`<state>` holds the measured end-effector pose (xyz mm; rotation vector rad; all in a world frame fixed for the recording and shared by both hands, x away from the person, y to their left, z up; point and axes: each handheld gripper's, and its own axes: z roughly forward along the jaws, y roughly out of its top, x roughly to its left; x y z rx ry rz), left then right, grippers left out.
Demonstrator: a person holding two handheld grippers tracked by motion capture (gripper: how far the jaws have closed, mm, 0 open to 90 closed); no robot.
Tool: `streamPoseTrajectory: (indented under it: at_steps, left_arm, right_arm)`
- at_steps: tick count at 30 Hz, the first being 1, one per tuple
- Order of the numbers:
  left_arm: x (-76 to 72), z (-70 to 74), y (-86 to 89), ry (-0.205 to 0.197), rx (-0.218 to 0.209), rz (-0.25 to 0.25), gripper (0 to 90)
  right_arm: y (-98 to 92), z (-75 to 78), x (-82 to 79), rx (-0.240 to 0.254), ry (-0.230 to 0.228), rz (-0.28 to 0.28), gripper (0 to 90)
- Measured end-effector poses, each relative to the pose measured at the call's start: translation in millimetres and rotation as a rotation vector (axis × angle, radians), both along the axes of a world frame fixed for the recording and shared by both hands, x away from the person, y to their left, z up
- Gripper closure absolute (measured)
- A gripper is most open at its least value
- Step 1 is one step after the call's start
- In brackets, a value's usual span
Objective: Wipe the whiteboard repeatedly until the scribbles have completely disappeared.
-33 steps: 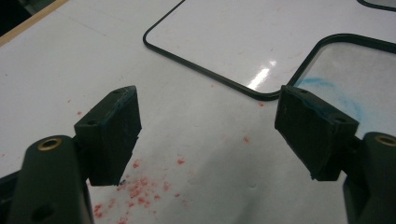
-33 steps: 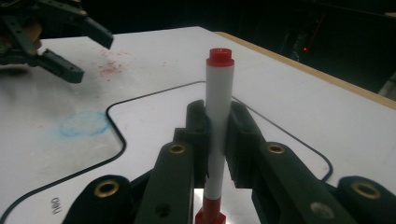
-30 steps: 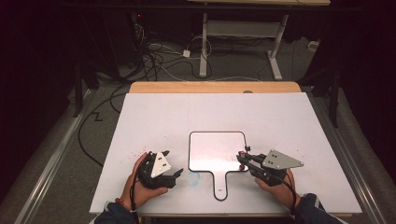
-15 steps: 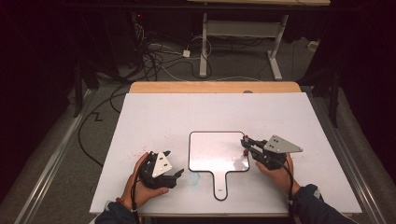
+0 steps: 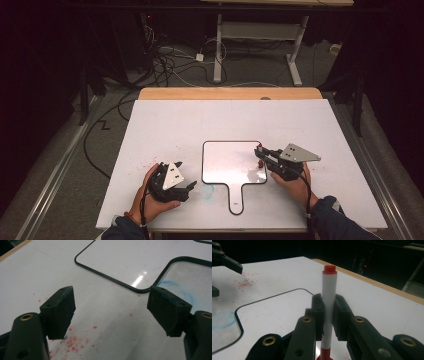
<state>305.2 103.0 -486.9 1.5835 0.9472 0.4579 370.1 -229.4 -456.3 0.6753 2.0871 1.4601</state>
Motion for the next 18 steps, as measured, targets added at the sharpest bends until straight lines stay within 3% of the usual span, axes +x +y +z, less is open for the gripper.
streamPoseTrajectory:
  at_steps: [5,8,12,14,18]
  left_arm:
    - [-0.3,0.3,-0.3,-0.001,0.0,-0.001,21.4]
    - [0.0,-0.6,1.3,0.003,0.0,0.002,21.4]
    - [-0.7,-0.4,1.9,0.001,-0.001,0.002,21.4]
    - [-0.8,0.0,1.9,-0.001,-0.002,0.002,21.4]
    - [-0.2,-0.3,1.8,0.0,0.0,0.004,21.4]
  right_arm:
    - [22.3,-1.6,-3.8,0.004,-0.002,0.059,81.5]
    - [24.1,-0.9,-4.4,-0.004,-0.008,0.075,81.5]
    - [14.6,-1.6,6.9,-0.002,-0.017,0.003,81.5]
    - [13.4,-2.0,8.6,0.006,-0.013,-0.006,81.5]
    - [20.3,-2.1,0.6,0.024,0.01,0.081,81.5]
